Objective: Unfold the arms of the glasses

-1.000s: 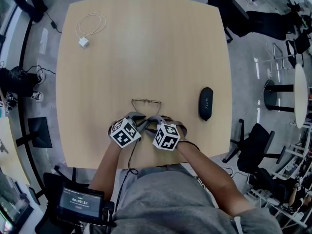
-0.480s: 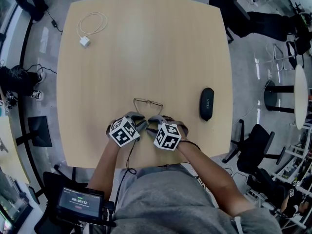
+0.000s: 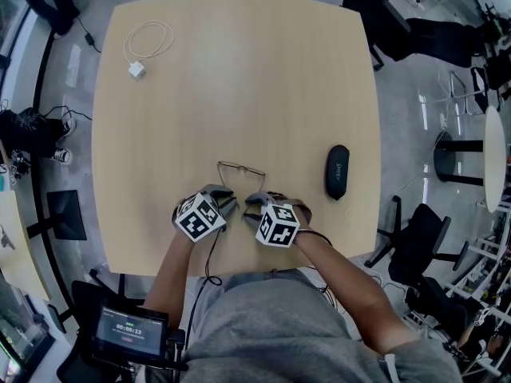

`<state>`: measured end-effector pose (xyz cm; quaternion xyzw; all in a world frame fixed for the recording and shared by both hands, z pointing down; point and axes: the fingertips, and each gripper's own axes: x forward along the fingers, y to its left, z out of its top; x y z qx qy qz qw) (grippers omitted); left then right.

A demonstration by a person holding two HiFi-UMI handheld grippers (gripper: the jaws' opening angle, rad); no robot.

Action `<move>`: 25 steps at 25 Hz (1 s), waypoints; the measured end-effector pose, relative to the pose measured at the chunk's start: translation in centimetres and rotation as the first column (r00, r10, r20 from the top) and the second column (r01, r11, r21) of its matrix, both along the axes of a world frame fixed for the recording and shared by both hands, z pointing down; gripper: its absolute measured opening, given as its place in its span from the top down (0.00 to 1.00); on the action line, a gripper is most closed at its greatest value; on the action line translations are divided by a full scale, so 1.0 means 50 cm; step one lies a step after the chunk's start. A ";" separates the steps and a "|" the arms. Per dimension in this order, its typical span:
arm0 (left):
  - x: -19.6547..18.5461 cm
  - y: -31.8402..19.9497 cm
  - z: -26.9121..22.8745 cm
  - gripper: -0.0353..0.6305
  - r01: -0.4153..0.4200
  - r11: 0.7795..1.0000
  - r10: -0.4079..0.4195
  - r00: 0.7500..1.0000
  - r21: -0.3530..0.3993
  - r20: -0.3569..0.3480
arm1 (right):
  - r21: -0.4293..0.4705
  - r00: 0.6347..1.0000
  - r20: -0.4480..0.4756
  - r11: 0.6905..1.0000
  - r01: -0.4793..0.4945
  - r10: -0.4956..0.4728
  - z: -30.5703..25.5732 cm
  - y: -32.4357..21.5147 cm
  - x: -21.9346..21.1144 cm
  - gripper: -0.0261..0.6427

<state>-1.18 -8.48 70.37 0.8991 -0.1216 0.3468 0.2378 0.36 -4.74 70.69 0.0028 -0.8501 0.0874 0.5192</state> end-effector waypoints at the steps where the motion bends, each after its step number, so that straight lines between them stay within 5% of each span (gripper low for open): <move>1: -0.001 0.000 0.000 0.91 0.005 1.000 -0.005 1.000 -0.006 0.000 | -0.003 1.000 -0.002 1.000 0.007 -0.007 0.000 0.000 0.004 0.75; 25: -0.009 -0.020 0.012 0.91 0.054 0.998 -0.054 0.998 -0.035 0.025 | -0.014 0.991 -0.054 0.993 0.121 -0.121 0.003 -0.035 0.114 0.75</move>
